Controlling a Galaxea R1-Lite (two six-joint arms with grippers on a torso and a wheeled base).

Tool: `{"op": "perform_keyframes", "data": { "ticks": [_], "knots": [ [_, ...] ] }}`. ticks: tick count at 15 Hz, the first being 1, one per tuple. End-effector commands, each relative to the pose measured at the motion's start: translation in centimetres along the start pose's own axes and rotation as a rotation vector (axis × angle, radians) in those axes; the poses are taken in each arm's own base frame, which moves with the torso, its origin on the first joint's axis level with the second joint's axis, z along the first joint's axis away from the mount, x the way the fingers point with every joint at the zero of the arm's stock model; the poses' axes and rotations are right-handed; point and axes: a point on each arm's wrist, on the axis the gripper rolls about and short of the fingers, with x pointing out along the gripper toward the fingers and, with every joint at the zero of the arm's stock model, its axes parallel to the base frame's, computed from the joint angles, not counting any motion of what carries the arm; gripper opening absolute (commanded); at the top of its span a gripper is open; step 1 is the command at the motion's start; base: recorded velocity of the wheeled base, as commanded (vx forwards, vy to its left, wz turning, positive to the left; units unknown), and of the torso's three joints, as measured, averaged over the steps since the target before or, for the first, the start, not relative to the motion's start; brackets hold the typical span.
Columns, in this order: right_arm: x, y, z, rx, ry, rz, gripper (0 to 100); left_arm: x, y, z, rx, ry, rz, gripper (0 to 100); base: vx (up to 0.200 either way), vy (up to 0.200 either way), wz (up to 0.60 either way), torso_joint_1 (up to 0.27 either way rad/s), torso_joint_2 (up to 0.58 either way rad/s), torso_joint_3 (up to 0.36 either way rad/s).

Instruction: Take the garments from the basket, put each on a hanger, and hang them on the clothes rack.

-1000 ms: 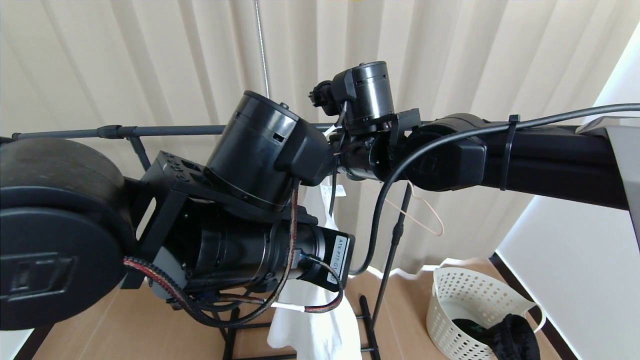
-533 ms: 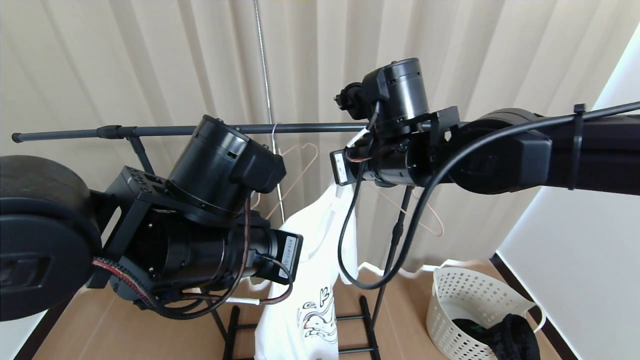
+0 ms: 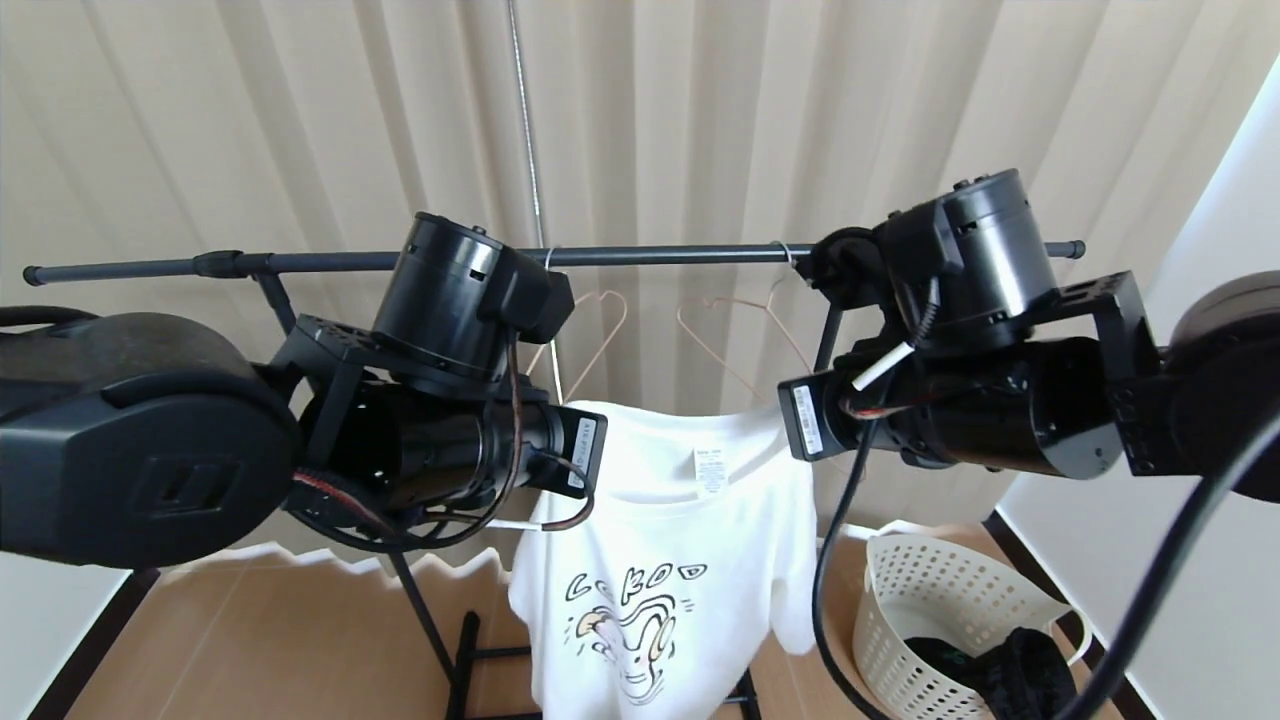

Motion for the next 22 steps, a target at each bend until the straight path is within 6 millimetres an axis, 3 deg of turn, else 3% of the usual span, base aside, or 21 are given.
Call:
{"op": "perform_keyframes", "data": {
  "ticks": [1,16,20,21,22],
  "knots": [
    [-1.3,-1.1,-1.4,0.018,0.022,-0.014,0,1.7,-0.4,0.0,0.021,0.021,0.006,0,0.000,0.000,0.00,0.000,0.00,0.000],
    [-0.3,-1.1,-2.5,0.006,0.061,-0.063,0,2.0,-0.5,0.8,0.032,-0.003,0.017,0,0.000,0.000,0.00,0.000,0.00,0.000],
    [-0.1,-1.1,-3.4,-0.025,0.091,-0.062,0,1.6,-0.7,2.1,0.022,-0.048,0.009,0,0.000,0.000,0.00,0.000,0.00,0.000],
    [0.0,-1.2,-3.5,-0.034,0.094,-0.059,100,1.4,-0.8,2.6,0.019,-0.066,0.006,0,0.000,0.000,0.00,0.000,0.00,0.000],
    [0.0,-1.2,-4.0,-0.051,0.107,-0.045,100,1.2,-1.2,3.3,0.019,-0.090,-0.005,0,0.000,0.000,0.00,0.000,0.00,0.000]
  ]
}}
